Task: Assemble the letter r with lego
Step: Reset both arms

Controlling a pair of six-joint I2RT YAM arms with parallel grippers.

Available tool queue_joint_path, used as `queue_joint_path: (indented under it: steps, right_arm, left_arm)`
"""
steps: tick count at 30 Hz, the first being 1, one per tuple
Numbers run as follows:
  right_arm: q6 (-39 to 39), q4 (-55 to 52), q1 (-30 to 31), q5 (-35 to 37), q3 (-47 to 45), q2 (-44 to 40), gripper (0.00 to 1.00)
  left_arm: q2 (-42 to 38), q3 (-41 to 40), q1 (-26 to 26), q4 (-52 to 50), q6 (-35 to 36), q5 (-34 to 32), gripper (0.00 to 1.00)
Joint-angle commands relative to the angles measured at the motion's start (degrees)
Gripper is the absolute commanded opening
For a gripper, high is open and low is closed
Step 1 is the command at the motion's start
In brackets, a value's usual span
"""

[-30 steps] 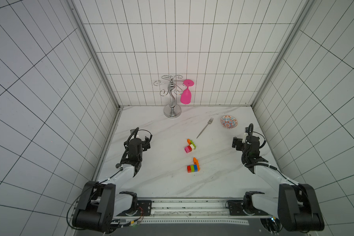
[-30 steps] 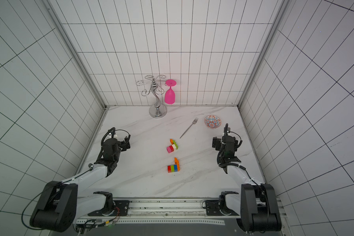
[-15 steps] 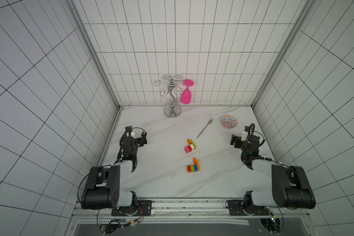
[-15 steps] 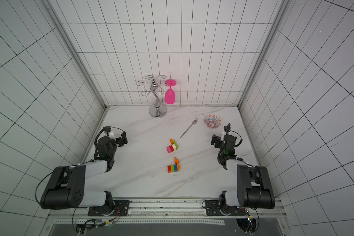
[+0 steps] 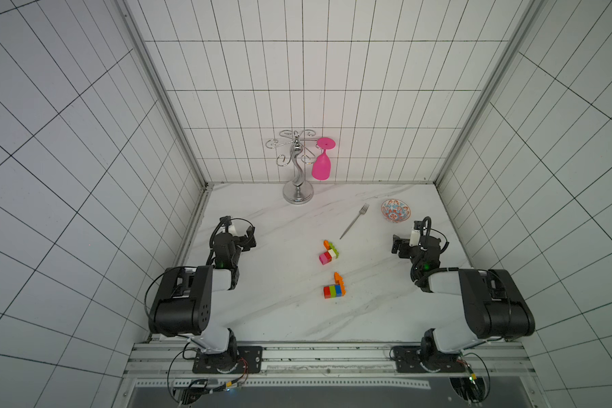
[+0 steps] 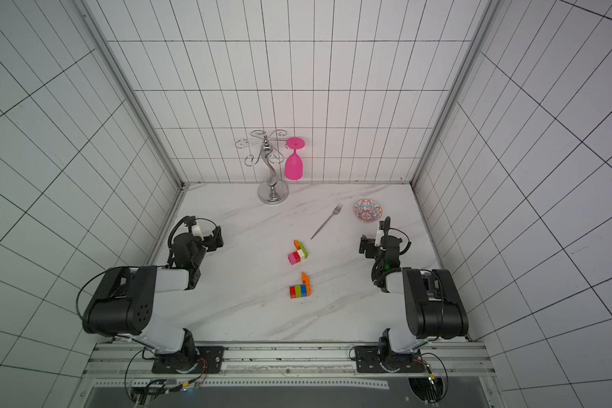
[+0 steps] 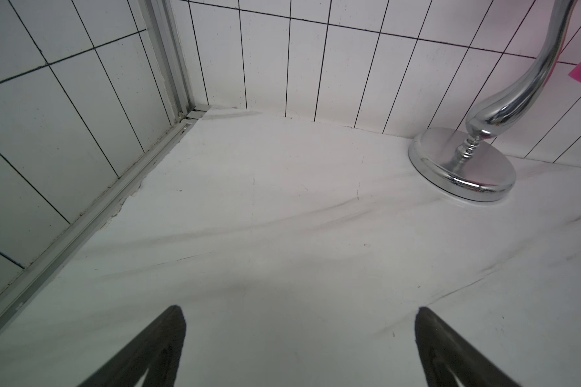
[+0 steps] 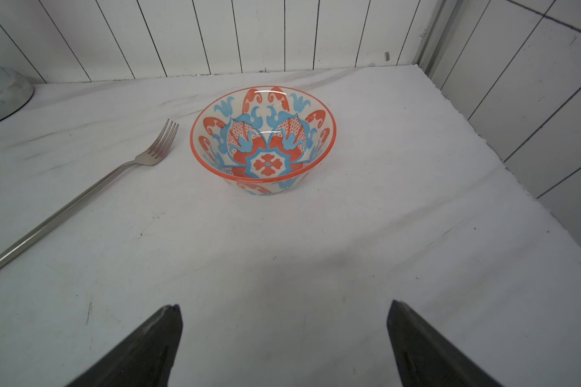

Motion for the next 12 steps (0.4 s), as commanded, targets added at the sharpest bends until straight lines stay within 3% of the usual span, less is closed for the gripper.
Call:
queue_joint_path:
  steps: [1, 12]
  right_arm:
    - [-0.4, 0.33, -0.34, 0.93, 1.5, 0.34, 0.98]
    - [-0.14, -0.3, -0.78, -0.5, 1.71, 0.3, 0.99]
  left_arm:
    - [-0.57, 0.59, -0.29, 0.47, 0.41, -1.15, 0.98]
    - [-0.49, 0.76, -1.42, 0.28, 0.22, -4.2, 0.99]
